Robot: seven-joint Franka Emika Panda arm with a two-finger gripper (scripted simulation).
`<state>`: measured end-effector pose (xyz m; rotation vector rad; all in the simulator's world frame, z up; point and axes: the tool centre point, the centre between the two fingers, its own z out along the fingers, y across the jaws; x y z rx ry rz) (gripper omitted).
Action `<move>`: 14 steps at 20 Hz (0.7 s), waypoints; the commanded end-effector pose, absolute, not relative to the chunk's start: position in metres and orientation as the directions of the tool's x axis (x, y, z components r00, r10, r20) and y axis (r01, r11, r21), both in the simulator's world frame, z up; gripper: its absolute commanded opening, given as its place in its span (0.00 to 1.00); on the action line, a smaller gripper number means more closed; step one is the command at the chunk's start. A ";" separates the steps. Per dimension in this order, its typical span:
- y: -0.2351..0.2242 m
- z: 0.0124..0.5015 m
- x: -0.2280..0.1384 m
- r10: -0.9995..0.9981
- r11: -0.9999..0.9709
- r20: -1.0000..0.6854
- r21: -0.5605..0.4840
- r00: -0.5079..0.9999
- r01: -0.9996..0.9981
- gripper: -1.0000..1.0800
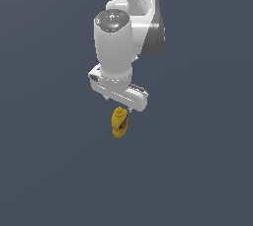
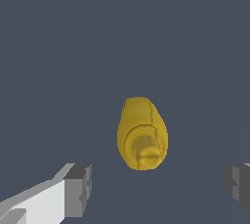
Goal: Pick up the object and move it to a goal position.
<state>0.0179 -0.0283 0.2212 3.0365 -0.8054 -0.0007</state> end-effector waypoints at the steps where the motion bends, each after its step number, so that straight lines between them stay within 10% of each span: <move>1: -0.028 0.221 0.018 -0.496 -0.868 0.000 0.000 0.868 -0.496 0.96; 14: -0.029 0.176 0.017 -0.500 -0.866 0.000 0.000 0.866 -0.500 0.96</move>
